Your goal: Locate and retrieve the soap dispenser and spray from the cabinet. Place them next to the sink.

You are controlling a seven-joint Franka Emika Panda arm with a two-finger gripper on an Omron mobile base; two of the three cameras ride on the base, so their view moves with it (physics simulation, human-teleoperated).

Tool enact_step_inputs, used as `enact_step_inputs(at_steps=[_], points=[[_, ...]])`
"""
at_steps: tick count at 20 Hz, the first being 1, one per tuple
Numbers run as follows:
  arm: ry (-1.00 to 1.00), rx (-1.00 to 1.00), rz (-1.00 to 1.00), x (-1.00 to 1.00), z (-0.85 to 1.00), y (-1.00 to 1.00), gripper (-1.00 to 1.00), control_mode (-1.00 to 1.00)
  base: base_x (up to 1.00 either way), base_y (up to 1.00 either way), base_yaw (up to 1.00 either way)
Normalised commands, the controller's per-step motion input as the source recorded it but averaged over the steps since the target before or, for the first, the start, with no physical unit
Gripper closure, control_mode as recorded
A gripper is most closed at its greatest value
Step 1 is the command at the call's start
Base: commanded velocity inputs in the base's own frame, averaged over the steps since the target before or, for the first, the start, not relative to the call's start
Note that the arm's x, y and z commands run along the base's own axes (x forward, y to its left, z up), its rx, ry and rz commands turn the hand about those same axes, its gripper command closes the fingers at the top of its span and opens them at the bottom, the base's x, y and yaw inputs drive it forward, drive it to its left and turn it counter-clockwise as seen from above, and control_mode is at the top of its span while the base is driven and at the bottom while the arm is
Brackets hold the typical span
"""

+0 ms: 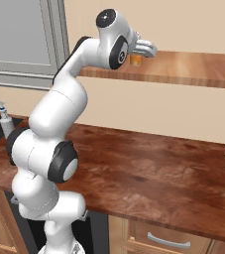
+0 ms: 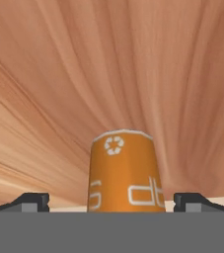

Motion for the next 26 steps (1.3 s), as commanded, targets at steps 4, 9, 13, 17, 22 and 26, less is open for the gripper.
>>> enact_step_inputs(at_steps=[4, 9, 13, 17, 22, 26], points=[[0.0, 0.0, 0.0, 0.15, -0.05, 0.0, -1.0, -1.0, 0.0, 0.0, 0.0], [0.0, 0.0, 0.0, 0.09, -0.07, 0.0, -1.0, -1.0, 0.0, 0.0, 0.0], [-0.01, 0.0, 0.0, 0.0, -0.08, 0.0, 1.0, -1.0, 0.0, 0.0, 0.0], [-0.04, 0.0, 0.0, 0.0, -0.02, 0.0, 1.0, -1.0, 0.0, 0.0, 0.0], [-0.01, 0.0, 0.0, 0.0, 0.0, 0.0, 1.0, -1.0, 0.0, 0.0, 0.0], [-0.01, 0.0, -0.02, -0.07, 0.0, 0.05, 1.0, -1.0, 0.0, 0.0, 0.0]])
